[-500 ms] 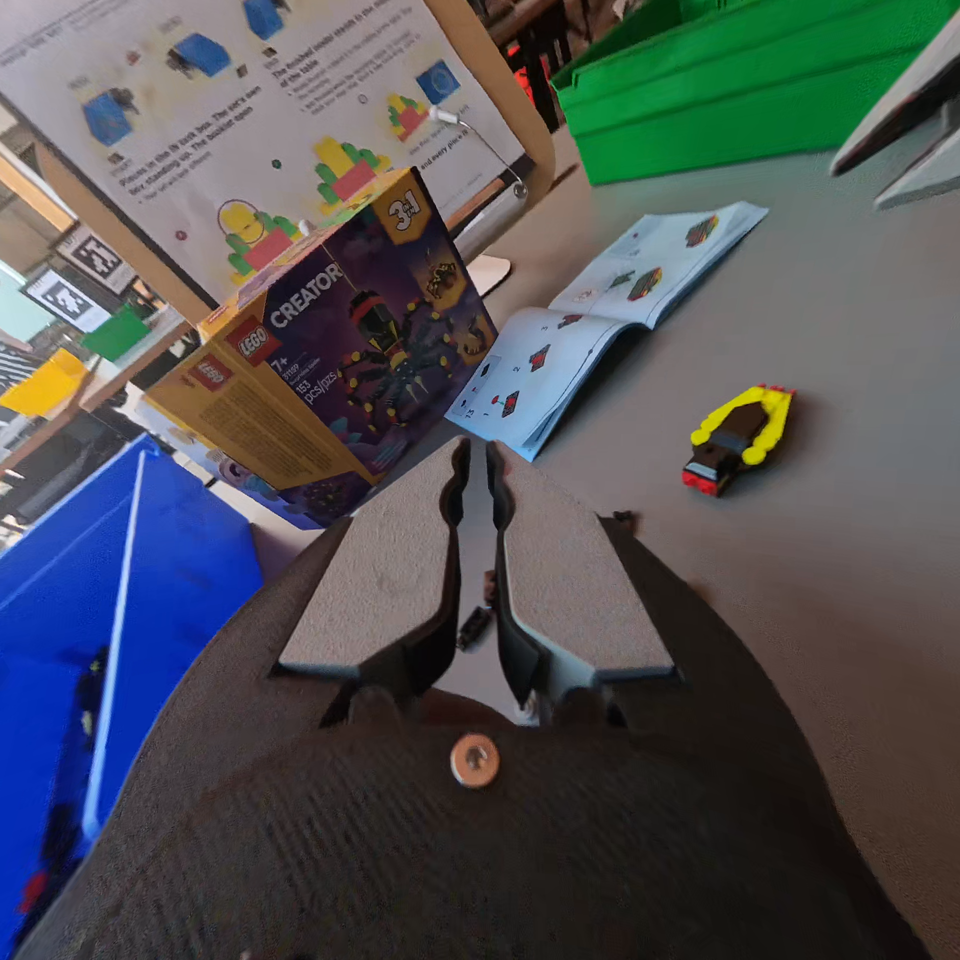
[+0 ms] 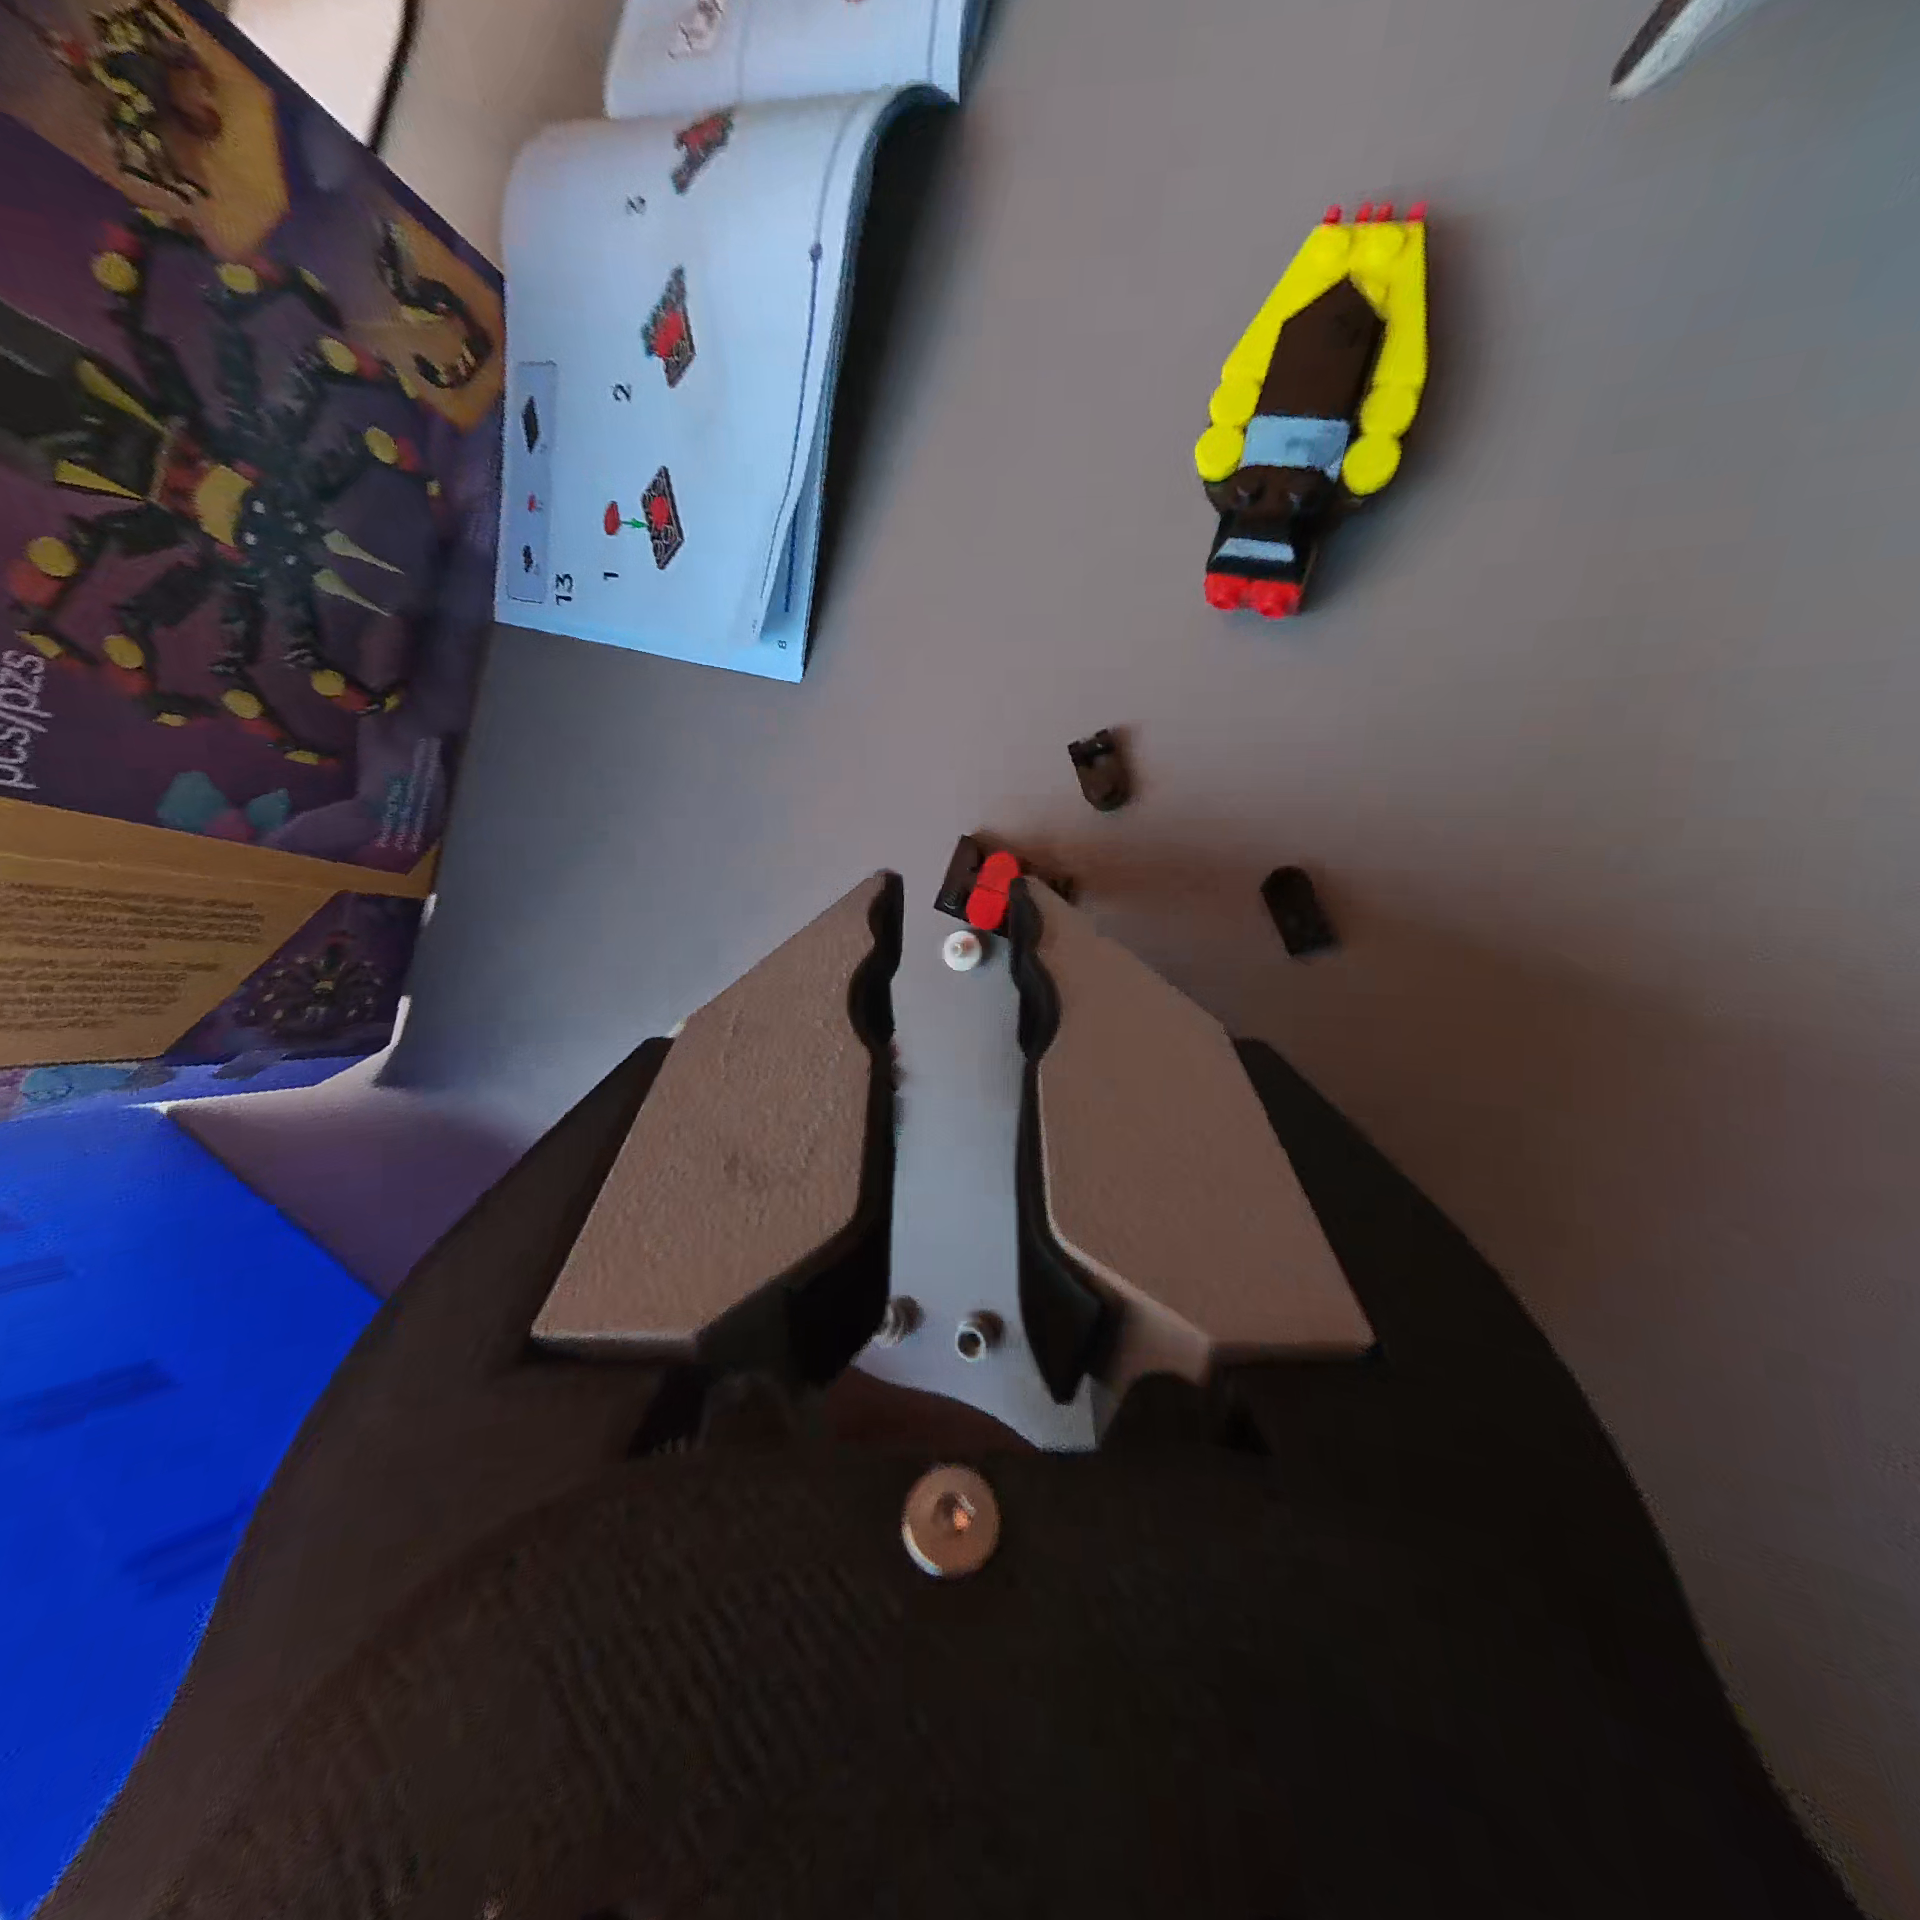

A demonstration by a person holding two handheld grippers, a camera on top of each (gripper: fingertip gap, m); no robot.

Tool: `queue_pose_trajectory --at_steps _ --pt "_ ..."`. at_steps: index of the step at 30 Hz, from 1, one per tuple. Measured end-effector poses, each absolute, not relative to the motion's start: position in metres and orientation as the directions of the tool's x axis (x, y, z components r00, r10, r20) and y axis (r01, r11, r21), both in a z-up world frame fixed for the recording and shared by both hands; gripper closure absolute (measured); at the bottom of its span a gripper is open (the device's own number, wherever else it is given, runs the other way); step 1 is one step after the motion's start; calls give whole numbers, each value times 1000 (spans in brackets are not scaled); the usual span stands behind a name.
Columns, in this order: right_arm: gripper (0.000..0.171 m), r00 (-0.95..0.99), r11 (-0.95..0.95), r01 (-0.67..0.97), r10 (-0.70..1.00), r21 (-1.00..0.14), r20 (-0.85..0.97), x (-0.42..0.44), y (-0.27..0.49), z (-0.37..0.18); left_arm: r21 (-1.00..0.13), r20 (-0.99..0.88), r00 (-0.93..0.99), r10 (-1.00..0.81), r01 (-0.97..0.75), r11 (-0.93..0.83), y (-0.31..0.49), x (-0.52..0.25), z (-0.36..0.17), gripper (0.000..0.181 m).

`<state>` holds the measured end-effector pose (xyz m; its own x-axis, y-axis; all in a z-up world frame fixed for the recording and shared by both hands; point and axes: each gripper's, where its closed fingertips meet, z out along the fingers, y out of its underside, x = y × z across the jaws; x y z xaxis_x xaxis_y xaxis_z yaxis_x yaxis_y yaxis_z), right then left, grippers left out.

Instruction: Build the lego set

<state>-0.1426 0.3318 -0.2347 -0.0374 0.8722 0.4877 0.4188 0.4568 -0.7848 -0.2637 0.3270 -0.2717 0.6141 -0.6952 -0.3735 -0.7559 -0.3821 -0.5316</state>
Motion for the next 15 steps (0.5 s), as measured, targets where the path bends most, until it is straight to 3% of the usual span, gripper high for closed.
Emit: queue_pose_trajectory --at_steps 8,12,15 --pt "131 -116 472 506 867 -722 486 -161 337 -256 -537 -373 511 -774 -799 -269 326 -250 -275 181" --pt "151 -163 494 504 860 -709 484 -171 338 -259 -589 -313 413 -855 -791 -166 311 -233 -274 181" --pt "151 -166 506 507 852 -697 497 -175 342 -258 -626 -380 396 -836 -775 -83 313 -233 -267 181"
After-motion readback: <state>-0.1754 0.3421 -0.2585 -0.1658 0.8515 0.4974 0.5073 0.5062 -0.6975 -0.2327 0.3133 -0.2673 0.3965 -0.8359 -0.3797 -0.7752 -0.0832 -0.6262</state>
